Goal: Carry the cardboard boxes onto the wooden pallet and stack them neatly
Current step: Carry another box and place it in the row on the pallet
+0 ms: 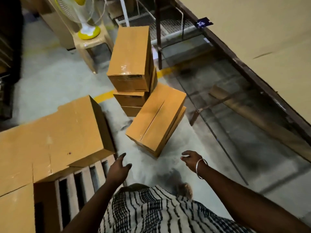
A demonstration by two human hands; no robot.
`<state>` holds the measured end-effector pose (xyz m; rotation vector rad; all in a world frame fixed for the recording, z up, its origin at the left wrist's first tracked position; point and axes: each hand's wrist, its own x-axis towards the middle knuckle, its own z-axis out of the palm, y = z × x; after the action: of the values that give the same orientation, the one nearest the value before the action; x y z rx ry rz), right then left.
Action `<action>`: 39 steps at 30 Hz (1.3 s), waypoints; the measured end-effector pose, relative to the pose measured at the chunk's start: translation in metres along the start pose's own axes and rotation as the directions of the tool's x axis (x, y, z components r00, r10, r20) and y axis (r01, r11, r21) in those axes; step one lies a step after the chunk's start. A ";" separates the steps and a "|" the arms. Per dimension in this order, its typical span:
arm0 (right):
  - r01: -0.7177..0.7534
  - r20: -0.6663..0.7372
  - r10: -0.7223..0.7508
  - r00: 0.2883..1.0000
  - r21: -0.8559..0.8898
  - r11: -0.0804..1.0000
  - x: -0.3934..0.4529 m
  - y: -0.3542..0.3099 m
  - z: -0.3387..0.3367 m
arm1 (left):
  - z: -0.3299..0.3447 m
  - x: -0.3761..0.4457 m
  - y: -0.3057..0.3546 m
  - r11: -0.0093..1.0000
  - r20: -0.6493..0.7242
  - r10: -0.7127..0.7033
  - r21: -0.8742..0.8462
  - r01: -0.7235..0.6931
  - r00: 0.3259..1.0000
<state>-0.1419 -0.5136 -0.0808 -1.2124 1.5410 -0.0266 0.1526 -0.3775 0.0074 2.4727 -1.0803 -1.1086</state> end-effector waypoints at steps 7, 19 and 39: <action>-0.099 0.062 0.096 0.993 0.037 0.994 0.060 -0.065 0.006 | -0.021 0.080 0.012 0.997 0.061 -0.077 -0.022 0.078 0.995; -0.338 -0.006 0.341 0.940 0.120 0.934 0.183 -0.127 0.063 | -0.046 0.306 0.003 0.989 0.320 -0.057 0.150 0.009 0.946; -0.606 0.261 0.560 0.786 0.506 0.614 0.385 -0.056 0.108 | 0.092 0.538 -0.024 0.810 0.519 -0.180 -0.403 0.425 0.835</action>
<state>0.0310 -0.7433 -0.3645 -0.1899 1.6339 -0.0065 0.3382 -0.7314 -0.3649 2.0383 -0.3655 -1.8728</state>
